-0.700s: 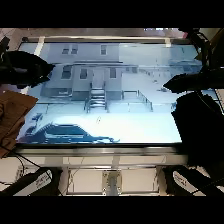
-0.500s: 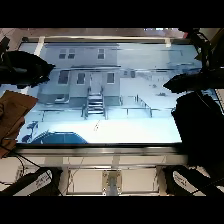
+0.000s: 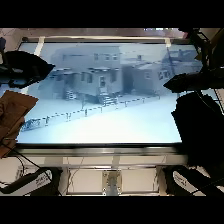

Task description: Fold the clothes and pants, and hang the long-sleeved shirts on hangers.

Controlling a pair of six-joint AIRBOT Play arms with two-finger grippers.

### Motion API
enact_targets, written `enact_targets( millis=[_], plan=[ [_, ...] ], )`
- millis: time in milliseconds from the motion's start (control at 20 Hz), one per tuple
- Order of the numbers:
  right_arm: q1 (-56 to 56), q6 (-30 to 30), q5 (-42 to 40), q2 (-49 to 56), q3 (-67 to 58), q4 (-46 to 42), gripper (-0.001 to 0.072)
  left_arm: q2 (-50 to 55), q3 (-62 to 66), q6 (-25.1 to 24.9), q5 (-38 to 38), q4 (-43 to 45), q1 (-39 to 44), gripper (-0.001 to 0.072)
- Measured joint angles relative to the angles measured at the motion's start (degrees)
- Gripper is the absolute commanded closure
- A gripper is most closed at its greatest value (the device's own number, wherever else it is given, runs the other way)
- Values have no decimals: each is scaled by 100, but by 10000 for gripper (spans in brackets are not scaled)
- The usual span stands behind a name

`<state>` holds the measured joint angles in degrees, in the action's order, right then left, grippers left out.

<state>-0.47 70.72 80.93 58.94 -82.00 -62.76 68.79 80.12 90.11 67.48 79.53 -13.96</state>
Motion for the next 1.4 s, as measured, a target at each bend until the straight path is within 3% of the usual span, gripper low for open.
enact_targets(
  millis=[200,400,450,550,700,900,950,1050,1100,1400],
  plan=[
    [0,26,-837,0,0,85,671,85,-131,374,122,1547,-866,159],
    [0,46,-1471,0,0,201,657,-387,-1104,730,195,1908,-2153,159],
    [0,50,-1567,0,0,214,590,-603,-1506,772,144,1930,-2500,159],
    [0,50,-1703,0,0,227,370,-1032,-2302,929,-107,1910,-3158,160],
    [0,55,-1816,0,0,249,335,-1707,-3383,1213,-721,1386,-4291,160],
    [0,57,-1884,0,0,254,334,-2048,-4221,1307,-1718,-87,-5560,160],
    [0,57,-1882,0,0,251,329,-1993,-4308,1268,-1934,-481,-5709,160],
    [0,59,-1886,0,0,254,218,-1768,-4430,1189,-2334,-1276,-5897,159],
    [0,59,-1891,0,0,254,201,-1615,-4470,1147,-2518,-1587,-5956,159],
    [0,127,-1899,0,0,256,203,-577,-4548,734,-3314,-2669,-6076,168]
  ],
)
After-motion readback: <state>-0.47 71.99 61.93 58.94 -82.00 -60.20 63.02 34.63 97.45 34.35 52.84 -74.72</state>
